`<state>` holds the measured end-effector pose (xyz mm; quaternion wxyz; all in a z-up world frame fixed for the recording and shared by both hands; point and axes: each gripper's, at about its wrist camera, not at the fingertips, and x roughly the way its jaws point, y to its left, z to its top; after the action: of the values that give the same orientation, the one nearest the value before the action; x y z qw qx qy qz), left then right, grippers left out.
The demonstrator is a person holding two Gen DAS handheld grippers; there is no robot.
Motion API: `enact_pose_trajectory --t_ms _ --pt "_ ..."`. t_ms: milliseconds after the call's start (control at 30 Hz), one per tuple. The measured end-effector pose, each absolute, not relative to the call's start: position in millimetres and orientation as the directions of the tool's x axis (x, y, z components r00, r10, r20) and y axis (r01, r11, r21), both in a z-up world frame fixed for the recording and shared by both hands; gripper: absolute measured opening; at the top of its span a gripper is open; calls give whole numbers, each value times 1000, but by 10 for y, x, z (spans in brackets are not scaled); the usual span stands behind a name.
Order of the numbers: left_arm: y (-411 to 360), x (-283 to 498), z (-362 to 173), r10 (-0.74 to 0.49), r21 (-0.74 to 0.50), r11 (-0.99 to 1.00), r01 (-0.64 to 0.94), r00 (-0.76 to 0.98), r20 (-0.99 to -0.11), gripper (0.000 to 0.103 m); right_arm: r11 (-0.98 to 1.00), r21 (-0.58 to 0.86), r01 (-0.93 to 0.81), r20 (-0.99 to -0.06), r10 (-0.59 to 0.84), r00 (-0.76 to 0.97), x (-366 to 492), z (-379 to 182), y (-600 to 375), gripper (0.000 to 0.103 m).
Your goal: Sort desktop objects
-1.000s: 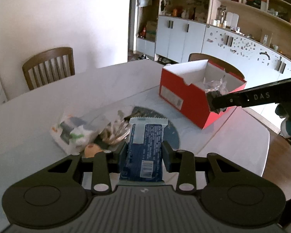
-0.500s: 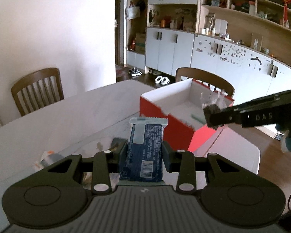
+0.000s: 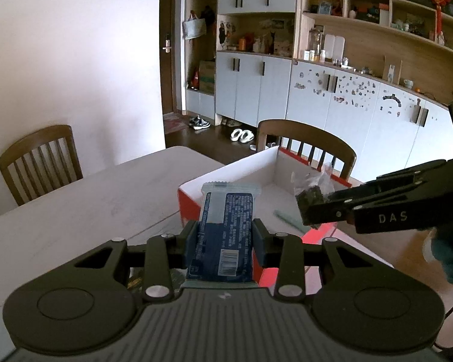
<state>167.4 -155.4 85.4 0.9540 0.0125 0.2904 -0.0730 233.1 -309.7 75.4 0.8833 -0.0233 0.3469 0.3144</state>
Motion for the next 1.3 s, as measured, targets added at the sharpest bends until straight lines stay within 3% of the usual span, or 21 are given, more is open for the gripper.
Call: enact_pose_trajectory --t_ms 467,1300 --pt "-1960 2274 787 -124 -1 988 152 806 -578 36 810 147 -568 -647 513 564 2869 664 -3488 33" --pt "-2303 3333 203 -91 122 960 252 692 -716 36 811 32 -584 -738 413 533 3646 151 -3584 33"
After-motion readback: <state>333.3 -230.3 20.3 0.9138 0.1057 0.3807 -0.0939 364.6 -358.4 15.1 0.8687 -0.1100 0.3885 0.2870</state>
